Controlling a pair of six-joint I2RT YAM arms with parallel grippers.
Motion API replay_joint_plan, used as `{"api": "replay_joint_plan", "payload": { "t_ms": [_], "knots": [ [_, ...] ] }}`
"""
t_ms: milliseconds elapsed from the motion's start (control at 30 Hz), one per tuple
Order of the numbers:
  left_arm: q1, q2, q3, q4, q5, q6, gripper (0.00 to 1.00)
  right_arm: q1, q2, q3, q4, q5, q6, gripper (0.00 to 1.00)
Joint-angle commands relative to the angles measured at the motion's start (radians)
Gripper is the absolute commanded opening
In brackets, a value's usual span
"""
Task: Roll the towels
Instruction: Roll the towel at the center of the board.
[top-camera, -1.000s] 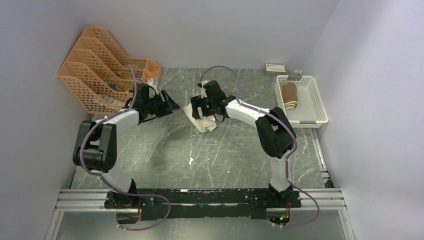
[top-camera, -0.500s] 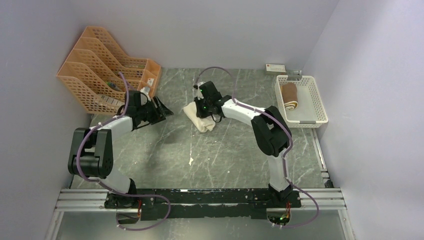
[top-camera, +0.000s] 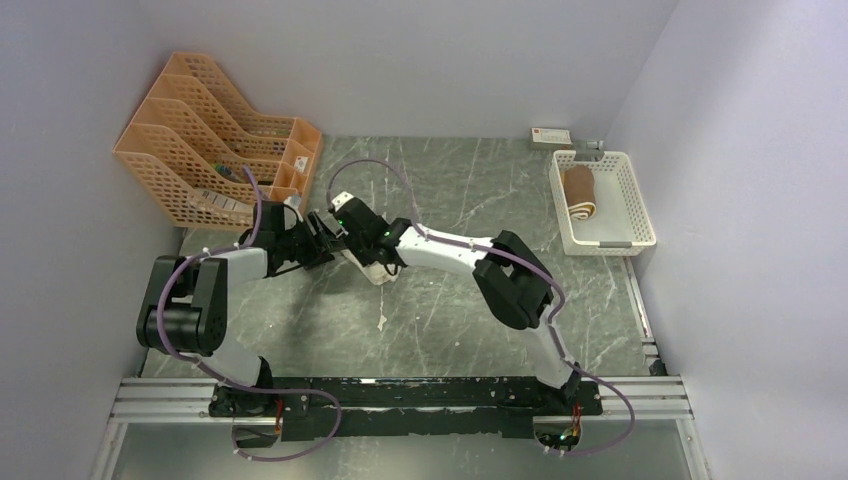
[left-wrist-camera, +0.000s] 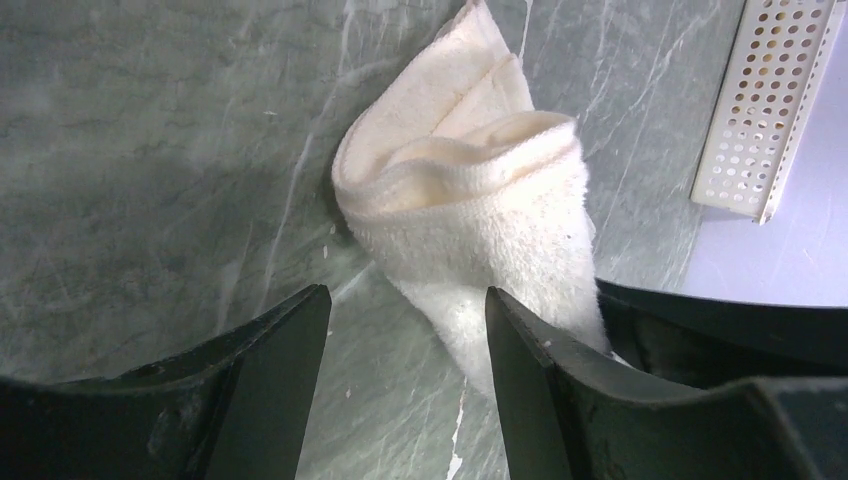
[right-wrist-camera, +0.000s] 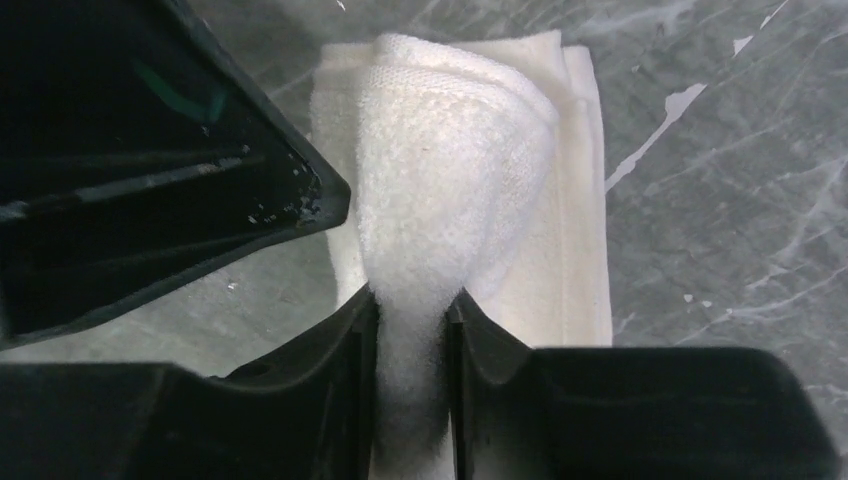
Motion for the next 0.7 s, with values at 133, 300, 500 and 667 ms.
{"api": "replay_joint_plan", "payload": {
  "t_ms": [133, 300, 500, 667],
  "knots": [
    [0.007, 0.016, -0.041, 0.069, 0.020, -0.018, 0.70, -0.004, -0.036, -0.041, 0.033, -0.049, -0.006, 0.67],
    [0.007, -0.019, -0.072, 0.060, 0.009, -0.017, 0.70, -0.105, -0.173, -0.114, 0.144, -0.265, 0.033, 0.68],
    [0.007, -0.046, -0.122, 0.071, -0.003, -0.022, 0.70, -0.265, -0.191, -0.169, 0.254, -0.617, 0.140, 0.55],
    [0.006, -0.055, -0.186, 0.099, 0.010, -0.035, 0.56, -0.270, -0.081, -0.055, 0.131, -0.661, 0.108, 0.14]
  ]
}}
